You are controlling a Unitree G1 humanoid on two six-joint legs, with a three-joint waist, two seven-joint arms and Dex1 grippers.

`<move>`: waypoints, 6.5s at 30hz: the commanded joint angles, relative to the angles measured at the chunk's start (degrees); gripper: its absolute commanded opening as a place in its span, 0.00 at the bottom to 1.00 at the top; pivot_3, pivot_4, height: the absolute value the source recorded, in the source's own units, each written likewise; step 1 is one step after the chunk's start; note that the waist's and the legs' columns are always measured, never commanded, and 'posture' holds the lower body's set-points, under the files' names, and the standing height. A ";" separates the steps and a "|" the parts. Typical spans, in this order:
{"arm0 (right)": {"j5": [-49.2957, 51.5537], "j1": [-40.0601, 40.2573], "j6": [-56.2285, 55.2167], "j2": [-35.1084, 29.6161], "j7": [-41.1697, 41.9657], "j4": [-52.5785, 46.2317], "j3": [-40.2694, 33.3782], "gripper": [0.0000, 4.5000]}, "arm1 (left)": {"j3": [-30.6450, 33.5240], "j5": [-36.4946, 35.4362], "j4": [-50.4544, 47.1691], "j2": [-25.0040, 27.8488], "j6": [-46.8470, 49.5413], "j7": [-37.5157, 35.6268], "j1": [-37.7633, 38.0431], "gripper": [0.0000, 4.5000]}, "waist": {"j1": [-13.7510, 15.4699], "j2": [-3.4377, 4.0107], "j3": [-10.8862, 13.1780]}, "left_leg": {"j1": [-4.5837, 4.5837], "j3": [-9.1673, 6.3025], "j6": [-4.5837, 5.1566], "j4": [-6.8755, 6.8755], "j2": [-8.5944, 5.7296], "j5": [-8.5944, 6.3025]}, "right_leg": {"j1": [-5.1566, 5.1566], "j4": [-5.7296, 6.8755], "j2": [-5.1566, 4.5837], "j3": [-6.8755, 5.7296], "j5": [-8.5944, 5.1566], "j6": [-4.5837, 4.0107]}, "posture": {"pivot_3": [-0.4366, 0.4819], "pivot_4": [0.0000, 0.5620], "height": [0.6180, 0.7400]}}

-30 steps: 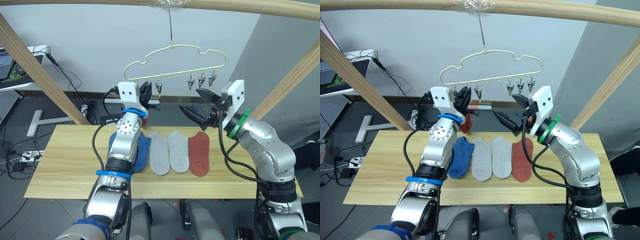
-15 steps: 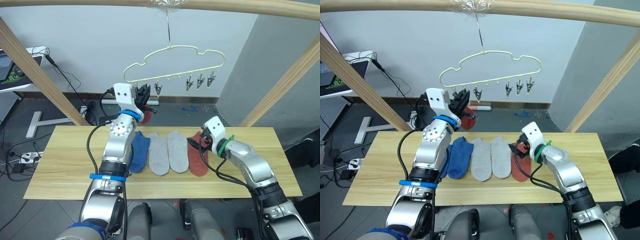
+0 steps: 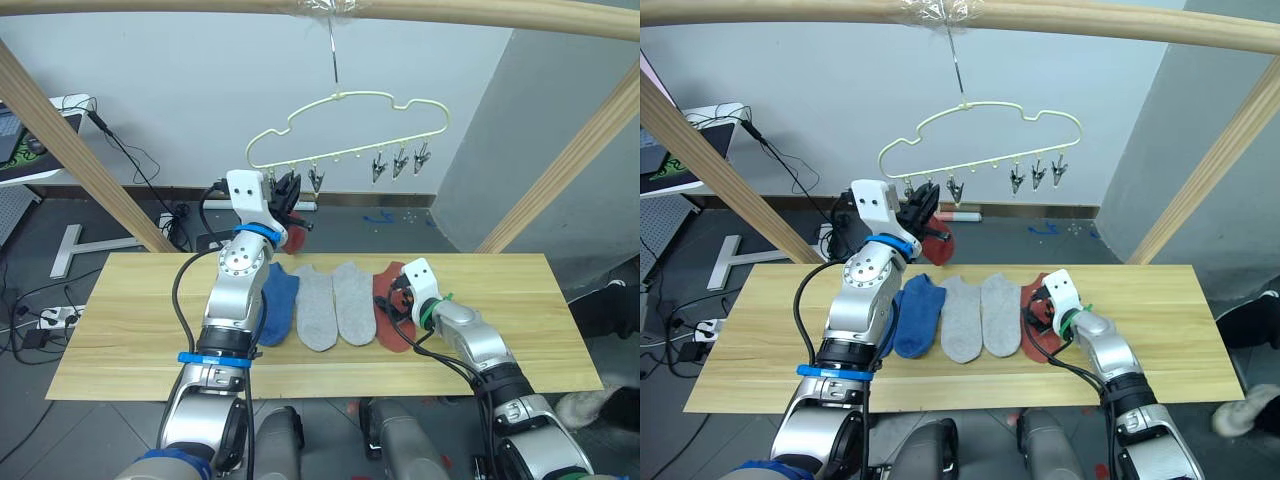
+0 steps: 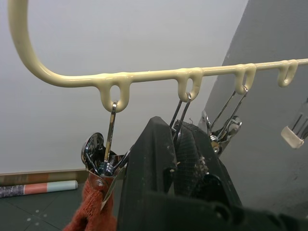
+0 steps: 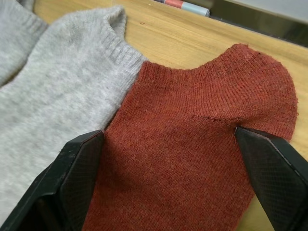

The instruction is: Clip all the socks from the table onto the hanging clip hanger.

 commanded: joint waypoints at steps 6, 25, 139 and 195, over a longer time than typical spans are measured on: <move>-4.73 1.80 -4.58 -3.94 3.28 4.60 2.40 0.63 | 0.24 -0.15 -1.48 0.22 0.74 -0.02 0.84 0.01 | 0.04 -0.01 -0.01 | 0.08 -0.03 0.00 0.01 -0.02 0.00 | 0.09 0.03 0.01 -0.02 0.00 0.00 | 0.43 0.49 1.00; -5.79 7.59 -12.04 -12.86 16.81 -25.59 6.45 0.01 | 12.01 -23.18 -8.39 -2.22 25.66 -0.48 0.46 0.01 | -0.27 -0.01 -0.01 | 0.10 -0.10 0.00 0.02 0.04 0.00 | 0.03 0.11 0.12 -0.06 0.00 0.01 | 0.42 0.48 1.00; 20.66 -3.06 13.57 -6.92 8.67 -48.72 -11.36 1.00 | -4.16 -1.44 2.65 -3.25 -2.38 -0.59 -2.89 0.44 | 0.43 -0.01 -0.01 | -0.19 -0.12 -0.16 0.08 -0.05 0.10 | -0.11 0.03 0.05 -0.05 0.01 0.00 | 0.35 0.43 1.00; 22.70 -4.86 13.73 -7.76 7.39 -47.94 -11.33 1.00 | -2.87 2.92 6.91 -3.75 -8.34 -0.01 -6.50 0.44 | -0.12 -0.01 -0.01 | -0.19 -0.12 -0.16 0.08 -0.03 0.10 | -0.11 0.04 0.06 -0.05 0.01 0.00 | 0.35 0.48 1.00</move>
